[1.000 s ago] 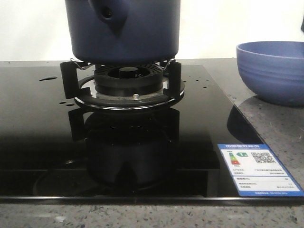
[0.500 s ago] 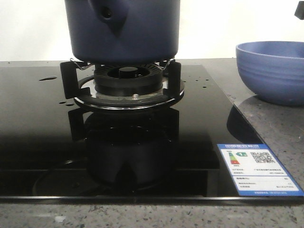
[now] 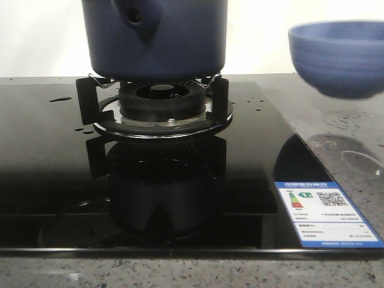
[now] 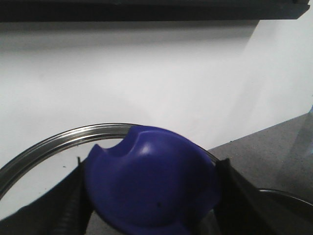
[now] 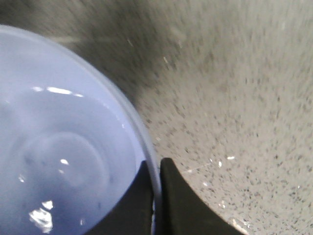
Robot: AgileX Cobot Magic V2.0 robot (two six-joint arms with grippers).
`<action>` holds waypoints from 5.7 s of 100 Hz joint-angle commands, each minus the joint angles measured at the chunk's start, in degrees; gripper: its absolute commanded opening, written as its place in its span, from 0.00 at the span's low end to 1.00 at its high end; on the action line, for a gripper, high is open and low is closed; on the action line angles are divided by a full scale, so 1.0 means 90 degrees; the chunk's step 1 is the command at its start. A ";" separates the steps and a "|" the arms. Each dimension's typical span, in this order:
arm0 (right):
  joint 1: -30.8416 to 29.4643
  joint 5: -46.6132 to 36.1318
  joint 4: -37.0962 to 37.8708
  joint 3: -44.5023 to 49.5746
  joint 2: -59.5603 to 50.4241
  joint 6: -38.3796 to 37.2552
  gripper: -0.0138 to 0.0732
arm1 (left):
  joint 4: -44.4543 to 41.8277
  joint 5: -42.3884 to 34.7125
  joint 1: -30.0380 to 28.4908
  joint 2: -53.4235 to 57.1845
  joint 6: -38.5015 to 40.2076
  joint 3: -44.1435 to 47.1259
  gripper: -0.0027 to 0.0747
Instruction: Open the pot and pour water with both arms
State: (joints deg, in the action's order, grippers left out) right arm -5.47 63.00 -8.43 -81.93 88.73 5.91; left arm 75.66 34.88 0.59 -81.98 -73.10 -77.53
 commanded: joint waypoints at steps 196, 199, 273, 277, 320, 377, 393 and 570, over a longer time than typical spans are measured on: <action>0.3812 -1.0538 -0.1247 0.1261 -0.0153 0.2079 0.09 | 0.0264 -0.0934 -0.0017 0.0290 -0.0015 -0.0268 0.47; 0.3812 -1.0538 -0.1247 0.1261 -0.0139 0.2079 0.09 | 0.0264 -0.0934 -0.0017 0.0290 -0.0015 -0.0268 0.47; 0.3971 -1.3318 -0.0897 0.1789 -0.0030 0.2079 0.09 | 0.0158 -0.0920 -0.0017 0.0290 -0.0015 -0.0268 0.47; 0.3971 -1.3403 -0.0749 0.1789 -0.0030 0.2079 0.09 | 0.0158 -0.0920 -0.0017 0.0290 -0.0015 -0.0268 0.47; 0.3971 -1.3724 0.0013 0.1789 -0.0030 0.2079 0.09 | 0.0158 -0.0920 -0.0017 0.0290 -0.0015 -0.0268 0.47; 0.3268 -0.8394 -0.1136 0.0777 -0.1375 0.2310 0.09 | 0.0710 0.0317 0.0008 0.0423 -0.0049 -0.0268 0.47; 0.2259 -0.5200 -0.1207 0.0065 -0.1675 0.2224 0.10 | 0.1182 0.1013 0.0008 0.0423 -0.0173 -0.0268 0.47; -0.0810 -0.0580 -0.0415 0.0848 -0.0649 0.0473 0.56 | 0.1439 0.1247 0.1042 0.0412 -0.0839 -0.0268 0.47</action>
State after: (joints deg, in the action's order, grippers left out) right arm -12.39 58.91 -11.48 -71.65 86.32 9.91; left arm 84.55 46.46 9.57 -80.70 -80.33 -77.53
